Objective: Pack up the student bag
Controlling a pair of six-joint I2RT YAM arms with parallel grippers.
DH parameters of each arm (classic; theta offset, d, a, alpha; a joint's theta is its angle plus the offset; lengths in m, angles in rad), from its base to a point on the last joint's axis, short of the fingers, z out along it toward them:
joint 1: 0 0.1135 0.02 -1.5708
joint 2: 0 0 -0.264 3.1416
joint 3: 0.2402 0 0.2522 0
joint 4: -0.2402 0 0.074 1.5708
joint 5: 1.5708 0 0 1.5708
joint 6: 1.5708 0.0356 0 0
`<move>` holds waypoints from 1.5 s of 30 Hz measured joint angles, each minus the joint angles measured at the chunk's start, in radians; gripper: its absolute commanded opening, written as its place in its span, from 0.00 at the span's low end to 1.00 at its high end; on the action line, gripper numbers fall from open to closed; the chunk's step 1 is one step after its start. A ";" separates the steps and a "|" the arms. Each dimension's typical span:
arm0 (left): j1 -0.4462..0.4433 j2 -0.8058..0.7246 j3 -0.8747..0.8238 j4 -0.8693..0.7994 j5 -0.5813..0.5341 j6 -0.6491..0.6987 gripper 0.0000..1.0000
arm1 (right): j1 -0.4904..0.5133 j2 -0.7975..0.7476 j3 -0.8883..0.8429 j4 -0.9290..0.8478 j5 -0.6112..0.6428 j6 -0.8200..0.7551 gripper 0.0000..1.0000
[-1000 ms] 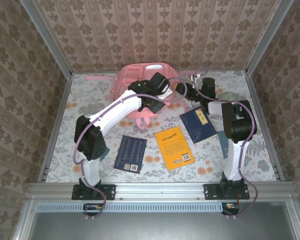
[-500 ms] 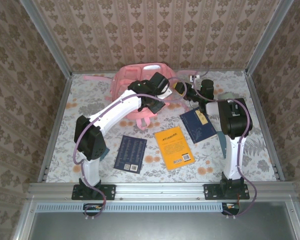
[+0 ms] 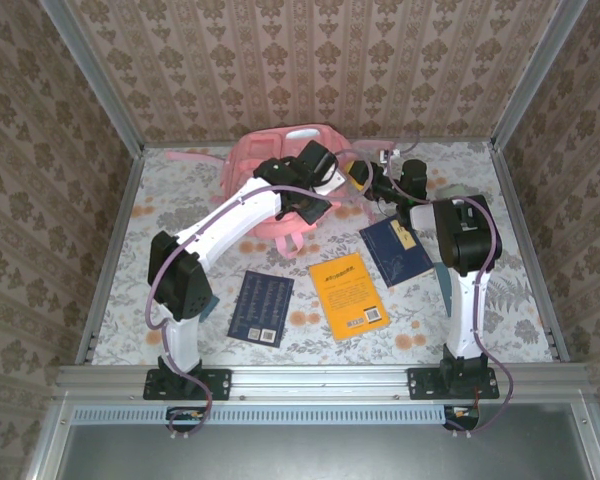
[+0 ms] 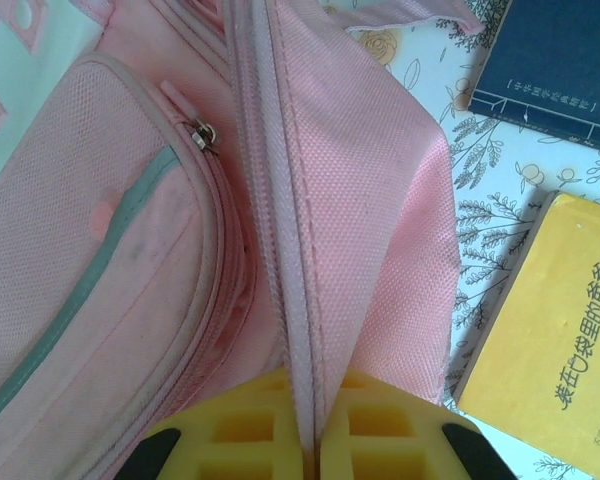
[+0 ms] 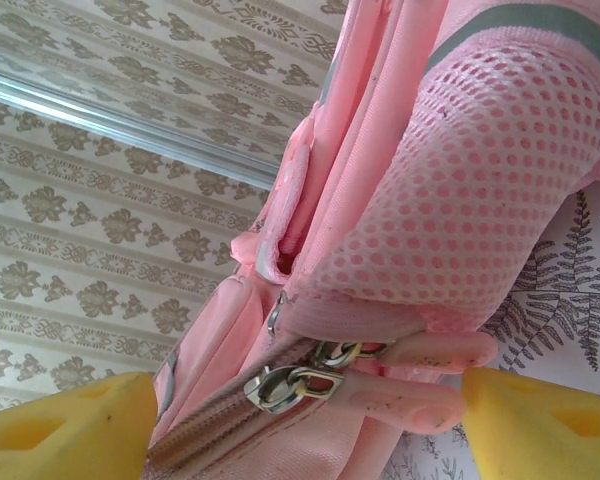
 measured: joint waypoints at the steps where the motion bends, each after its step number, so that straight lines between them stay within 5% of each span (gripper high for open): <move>1: 0.000 0.000 0.004 -0.002 0.000 0.000 0.00 | 0.000 0.007 0.000 0.018 -0.003 0.012 0.79; 30: 0.012 0.000 0.008 -0.018 0.011 -0.014 0.00 | -0.017 -0.020 -0.100 0.152 -0.009 0.086 0.34; 45: 0.012 0.000 -0.003 -0.010 0.024 -0.015 0.00 | -0.004 -0.020 -0.090 0.117 0.010 0.037 0.35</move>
